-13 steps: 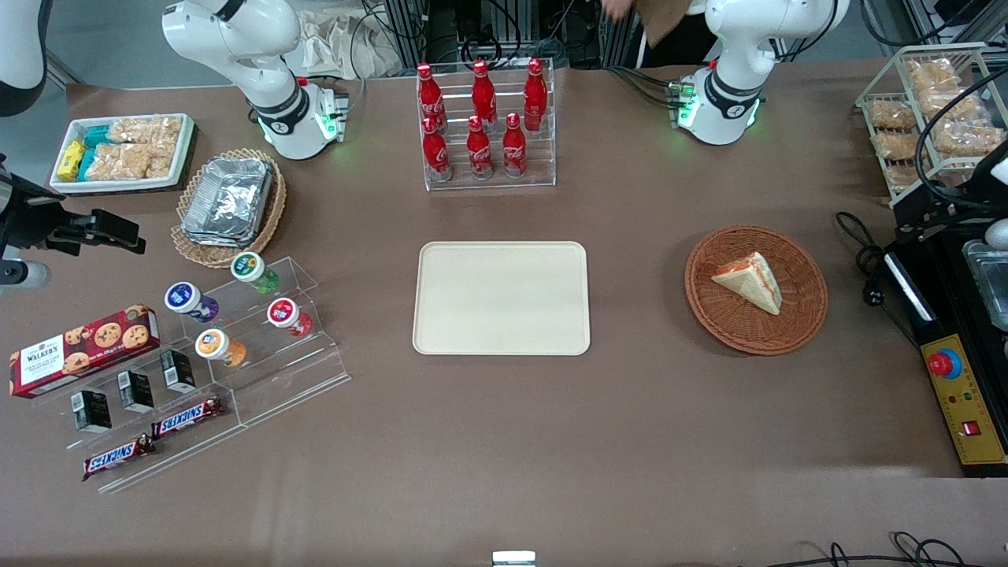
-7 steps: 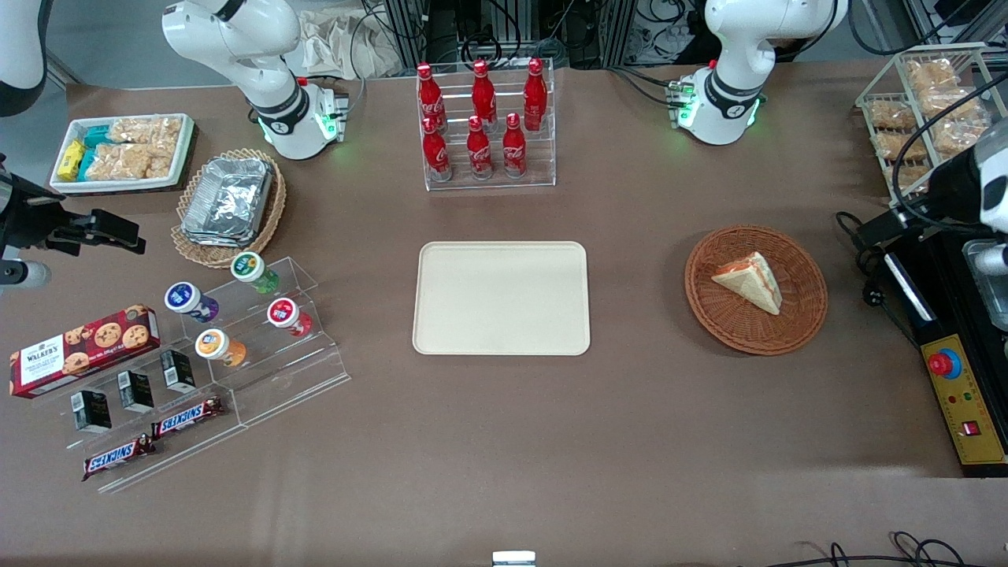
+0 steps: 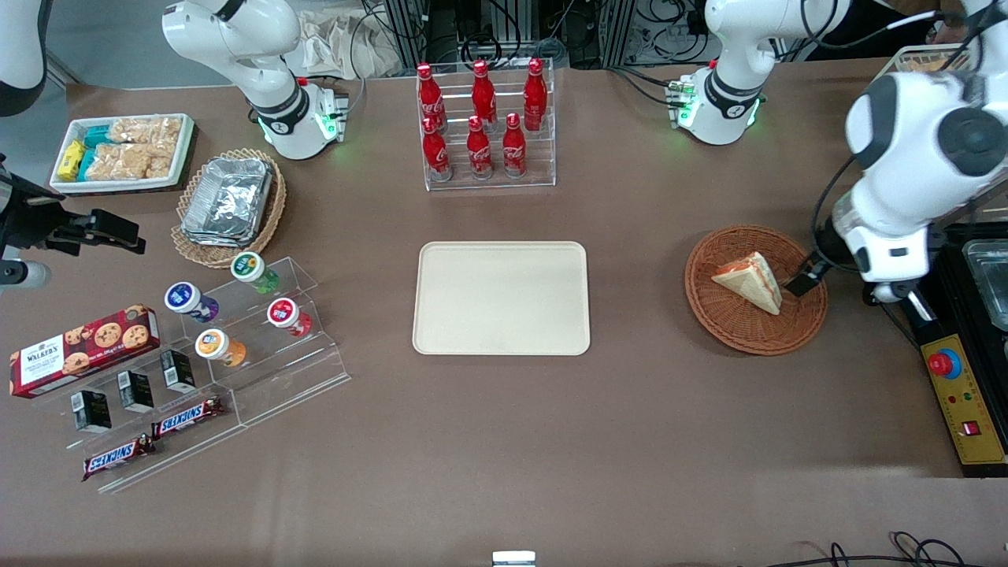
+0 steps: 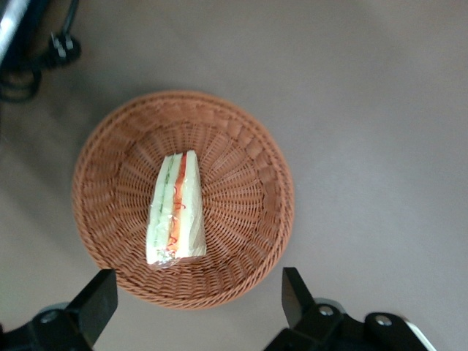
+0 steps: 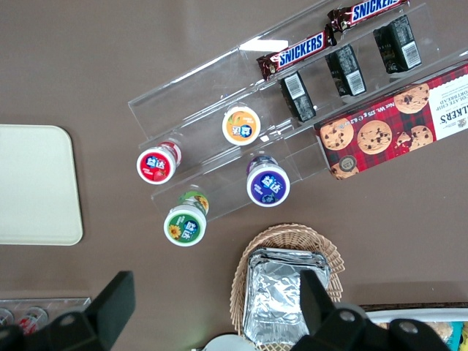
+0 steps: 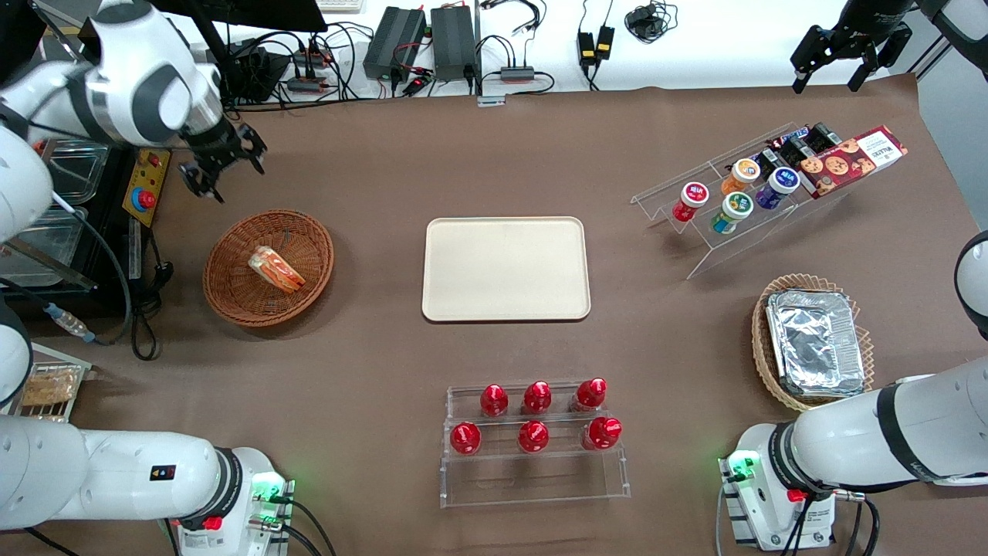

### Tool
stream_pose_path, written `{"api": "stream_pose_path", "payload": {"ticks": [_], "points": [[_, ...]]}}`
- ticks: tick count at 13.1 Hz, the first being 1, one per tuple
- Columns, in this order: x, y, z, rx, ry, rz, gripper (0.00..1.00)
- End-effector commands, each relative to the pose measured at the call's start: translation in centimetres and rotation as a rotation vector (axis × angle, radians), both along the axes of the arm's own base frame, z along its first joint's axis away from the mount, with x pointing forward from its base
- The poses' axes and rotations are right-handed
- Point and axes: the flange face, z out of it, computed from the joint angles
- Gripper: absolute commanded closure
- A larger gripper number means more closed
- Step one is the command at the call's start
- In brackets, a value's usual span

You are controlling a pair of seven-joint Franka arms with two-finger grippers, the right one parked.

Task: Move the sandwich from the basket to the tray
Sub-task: 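Close the left gripper on the wrapped sandwich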

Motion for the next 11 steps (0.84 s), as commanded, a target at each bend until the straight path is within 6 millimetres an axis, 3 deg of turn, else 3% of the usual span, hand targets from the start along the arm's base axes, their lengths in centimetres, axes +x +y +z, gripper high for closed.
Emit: {"api": "stream_pose_path", "payload": {"ticks": [1, 7, 11], "points": [[-1.8, 0.8, -3.6, 0.013, -0.025, 0.102, 0.0], [-3.3, 0.9, -9.6, 0.002, -0.039, 0.177, 0.0], [-6.0, 1.2, -13.0, -0.003, -0.043, 0.174, 0.0]]}}
